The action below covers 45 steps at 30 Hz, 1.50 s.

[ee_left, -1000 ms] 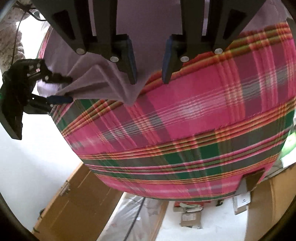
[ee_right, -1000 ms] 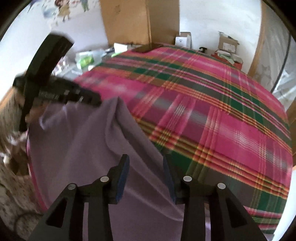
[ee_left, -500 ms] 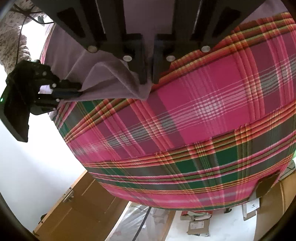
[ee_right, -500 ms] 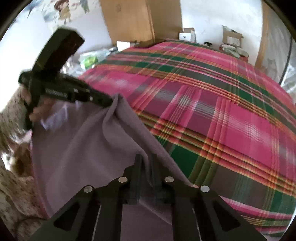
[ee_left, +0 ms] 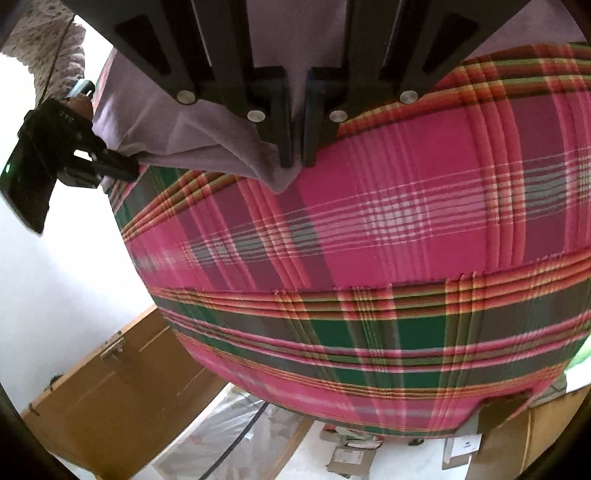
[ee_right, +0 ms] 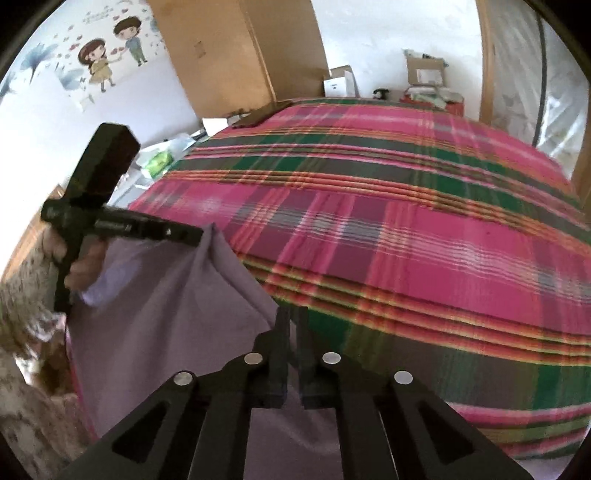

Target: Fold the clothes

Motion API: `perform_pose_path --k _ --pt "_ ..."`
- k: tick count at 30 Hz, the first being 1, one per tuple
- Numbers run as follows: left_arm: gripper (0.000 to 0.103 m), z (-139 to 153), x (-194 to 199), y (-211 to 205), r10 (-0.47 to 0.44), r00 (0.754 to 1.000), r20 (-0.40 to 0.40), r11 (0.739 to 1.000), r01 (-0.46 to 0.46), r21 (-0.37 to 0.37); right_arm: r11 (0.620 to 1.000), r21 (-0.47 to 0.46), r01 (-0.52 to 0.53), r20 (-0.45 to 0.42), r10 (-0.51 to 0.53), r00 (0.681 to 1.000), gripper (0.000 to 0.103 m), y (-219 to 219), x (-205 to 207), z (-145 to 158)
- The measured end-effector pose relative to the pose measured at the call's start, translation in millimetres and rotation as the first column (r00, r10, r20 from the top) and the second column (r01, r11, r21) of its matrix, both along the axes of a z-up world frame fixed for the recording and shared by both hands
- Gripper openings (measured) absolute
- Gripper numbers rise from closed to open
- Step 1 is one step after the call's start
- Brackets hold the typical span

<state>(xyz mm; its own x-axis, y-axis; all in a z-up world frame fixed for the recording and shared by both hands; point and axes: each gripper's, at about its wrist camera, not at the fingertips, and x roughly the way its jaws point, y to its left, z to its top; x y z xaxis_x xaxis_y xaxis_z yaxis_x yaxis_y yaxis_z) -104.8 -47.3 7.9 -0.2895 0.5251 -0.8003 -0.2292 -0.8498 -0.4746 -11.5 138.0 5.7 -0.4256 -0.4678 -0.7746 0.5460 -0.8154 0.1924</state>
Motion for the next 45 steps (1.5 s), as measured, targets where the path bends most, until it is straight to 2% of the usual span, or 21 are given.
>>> perform_pose_path --k 4,8,10,16,19,25,27,28,29,31,33,38,42,45 --pt "0.006 0.8 3.2 1.5 -0.002 1.0 -0.012 1.0 0.002 -0.014 0.997 0.067 0.025 -0.027 -0.023 0.999 0.011 22.5 16.4 4.7" --pt "0.006 0.7 4.9 0.8 0.005 1.0 -0.015 1.0 -0.005 -0.015 0.99 0.139 0.037 -0.015 -0.035 0.999 0.028 36.1 24.1 -3.9" --pt "0.006 -0.2 4.6 1.4 0.011 1.0 -0.014 1.0 -0.011 -0.012 0.988 0.148 0.054 0.004 -0.055 0.998 0.031 40.7 20.5 -9.5" --pt "0.006 0.1 5.5 2.8 0.019 1.0 -0.01 1.0 -0.019 -0.019 0.982 0.186 0.04 -0.014 -0.038 0.999 0.037 42.8 19.5 -15.0" --pt "0.006 -0.3 6.4 0.9 0.028 1.0 -0.007 1.0 -0.028 -0.009 0.982 0.173 0.072 -0.066 -0.061 0.996 0.037 55.3 26.2 -3.3" --pt "0.006 -0.7 7.2 -0.4 0.064 0.998 -0.01 0.998 -0.064 0.001 0.969 0.232 0.089 -0.017 -0.087 0.996 0.039 74.8 29.4 -11.6" --pt "0.006 -0.6 8.6 -1.5 0.074 0.997 -0.013 0.997 -0.074 0.006 0.97 0.227 0.088 -0.026 -0.084 0.996 0.039 76.4 31.5 -14.2" --pt "0.006 -0.6 9.3 -2.0 0.079 0.997 -0.015 0.997 -0.079 0.009 0.971 0.219 0.098 -0.037 -0.092 0.995 0.038 77.7 32.4 -14.2" --pt "0.006 -0.7 9.8 -2.8 0.085 0.996 -0.014 0.996 -0.085 0.014 0.972 0.207 0.108 -0.039 -0.103 0.994 0.025 79.0 33.3 -14.2" --pt "0.006 -0.5 10.4 -3.6 0.094 0.995 -0.012 0.995 -0.094 0.02 0.971 0.211 0.108 -0.056 -0.099 0.994 0.009 77.9 37.5 -11.9" --pt "0.006 0.3 11.2 -3.3 0.1 0.995 -0.017 0.995 -0.1 0.017 0.971 0.215 0.109 -0.073 -0.095 0.993 0.004 76.9 41.8 -9.4" --pt "0.005 -0.6 10.4 -6.2 0.135 0.991 -0.011 0.99 -0.135 0.031 0.958 0.186 0.217 -0.179 -0.184 0.966 0.0 85.3 44.1 14.2" --pt "0.005 -3.3 10.1 -8.4 0.156 0.988 -0.007 0.987 -0.155 0.038 0.942 0.18 0.283 -0.16 -0.256 0.953 0.0 102.0 36.7 13.4" --pt "0.005 -0.8 11.5 -4.1 0.15 0.988 -0.033 0.989 -0.149 0.011 0.919 0.183 0.349 -0.145 -0.326 0.934 0.001 117.6 37.2 8.8"
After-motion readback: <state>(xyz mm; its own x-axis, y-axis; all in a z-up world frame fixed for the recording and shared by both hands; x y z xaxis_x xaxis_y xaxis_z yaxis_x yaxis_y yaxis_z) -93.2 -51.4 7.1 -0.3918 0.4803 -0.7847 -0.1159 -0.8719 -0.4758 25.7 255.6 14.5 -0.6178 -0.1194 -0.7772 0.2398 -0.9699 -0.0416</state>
